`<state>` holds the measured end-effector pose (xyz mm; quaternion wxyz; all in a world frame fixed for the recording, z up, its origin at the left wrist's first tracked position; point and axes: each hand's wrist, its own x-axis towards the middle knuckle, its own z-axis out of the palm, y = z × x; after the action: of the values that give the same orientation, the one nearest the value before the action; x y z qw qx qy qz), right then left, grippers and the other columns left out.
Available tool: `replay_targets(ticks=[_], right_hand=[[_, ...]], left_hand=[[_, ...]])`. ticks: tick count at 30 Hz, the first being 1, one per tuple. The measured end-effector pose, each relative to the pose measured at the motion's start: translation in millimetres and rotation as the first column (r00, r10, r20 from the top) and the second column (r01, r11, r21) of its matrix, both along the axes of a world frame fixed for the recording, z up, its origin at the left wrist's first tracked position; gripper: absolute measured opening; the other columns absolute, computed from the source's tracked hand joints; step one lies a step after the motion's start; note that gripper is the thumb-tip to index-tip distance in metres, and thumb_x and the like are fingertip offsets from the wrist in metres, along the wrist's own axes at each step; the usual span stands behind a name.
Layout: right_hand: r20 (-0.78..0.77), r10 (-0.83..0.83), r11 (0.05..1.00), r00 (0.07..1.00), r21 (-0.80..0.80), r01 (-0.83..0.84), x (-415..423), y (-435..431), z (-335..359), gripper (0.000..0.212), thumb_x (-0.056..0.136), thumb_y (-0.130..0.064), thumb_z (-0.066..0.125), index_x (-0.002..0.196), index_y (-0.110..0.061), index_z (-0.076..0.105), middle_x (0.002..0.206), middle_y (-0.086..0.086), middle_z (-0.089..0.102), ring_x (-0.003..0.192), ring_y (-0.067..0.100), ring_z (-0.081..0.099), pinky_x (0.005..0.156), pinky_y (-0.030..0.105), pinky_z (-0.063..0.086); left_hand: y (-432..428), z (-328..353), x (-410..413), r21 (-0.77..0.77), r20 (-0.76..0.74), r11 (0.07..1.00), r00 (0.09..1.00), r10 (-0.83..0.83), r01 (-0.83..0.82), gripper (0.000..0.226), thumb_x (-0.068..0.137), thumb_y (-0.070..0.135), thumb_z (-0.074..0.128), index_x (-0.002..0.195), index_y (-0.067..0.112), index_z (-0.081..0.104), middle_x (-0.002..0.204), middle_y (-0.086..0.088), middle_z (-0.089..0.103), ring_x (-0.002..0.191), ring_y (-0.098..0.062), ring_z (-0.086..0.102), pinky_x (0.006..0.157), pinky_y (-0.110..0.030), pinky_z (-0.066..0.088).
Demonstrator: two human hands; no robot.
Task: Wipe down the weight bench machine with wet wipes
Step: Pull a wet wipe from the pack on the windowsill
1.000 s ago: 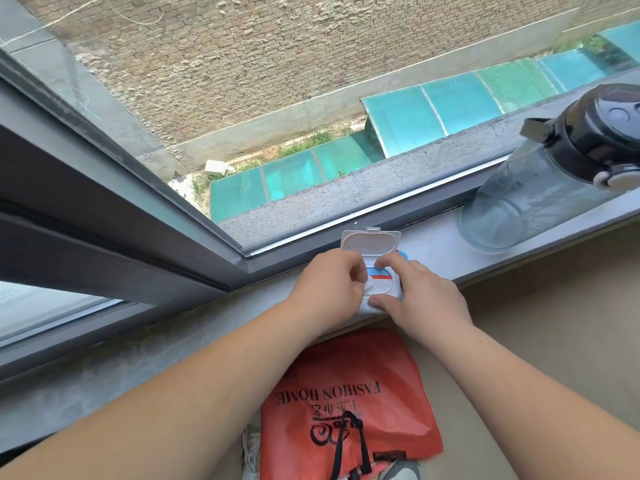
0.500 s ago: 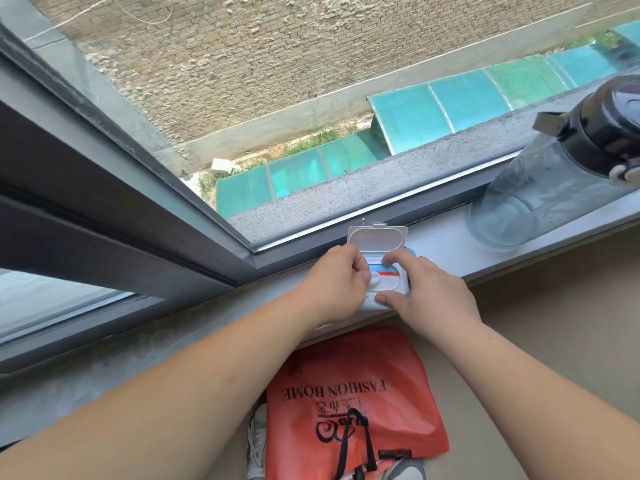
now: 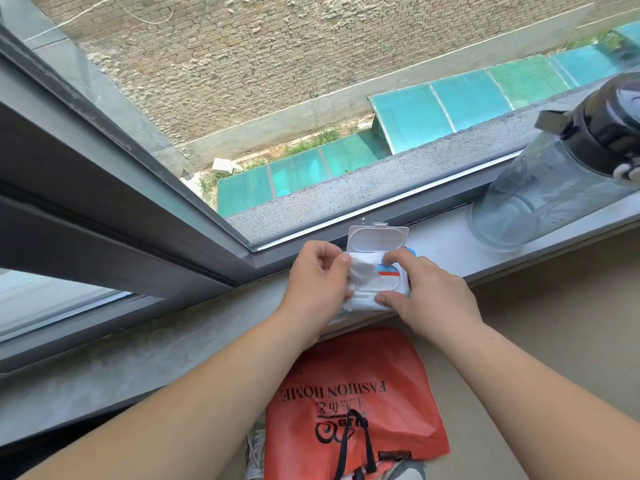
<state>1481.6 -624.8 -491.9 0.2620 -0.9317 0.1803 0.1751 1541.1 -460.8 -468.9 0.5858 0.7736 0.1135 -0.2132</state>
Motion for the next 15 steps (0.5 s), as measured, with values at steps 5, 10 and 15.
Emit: replay_targets(ticks=[5,10,15], right_hand=[[0.011,0.003,1.0,1.0,-0.011,-0.003,0,0,2,0.046,0.087,-0.056,0.07,0.124,-0.046,0.045,0.112,-0.008,0.059,0.105,0.033,0.063,0.073,0.035,0.038],[0.016,-0.018,1.0,1.0,0.004,0.018,-1,2,3,0.044,0.086,-0.056,0.072,0.12,-0.049,0.046,0.117,-0.011,0.061,0.105,0.029,0.063,0.075,0.034,0.039],[0.02,-0.021,1.0,1.0,0.002,0.021,-2,1,2,0.046,0.086,-0.056,0.073,0.123,-0.048,0.046,0.117,-0.011,0.061,0.106,0.028,0.063,0.075,0.034,0.039]], left_hand=[[-6,-9,-7,0.431,0.487,0.874,0.758,-0.434,0.224,0.025,0.086,0.024,0.077,0.083,0.024,0.053,0.089,0.005,0.052,0.075,-0.008,0.049,0.071,-0.024,0.046],[-10,-23,6,0.618,0.311,0.718,0.738,-0.599,0.322,0.021,0.085,0.032,0.077,0.092,0.017,0.063,0.097,-0.001,0.054,0.094,-0.025,0.056,0.081,-0.039,0.048],[-7,-18,-3,0.434,0.293,0.867,0.872,-0.393,0.245,0.024,0.086,0.019,0.078,0.073,0.031,0.061,0.091,0.007,0.056,0.076,-0.002,0.054,0.07,-0.012,0.039]])
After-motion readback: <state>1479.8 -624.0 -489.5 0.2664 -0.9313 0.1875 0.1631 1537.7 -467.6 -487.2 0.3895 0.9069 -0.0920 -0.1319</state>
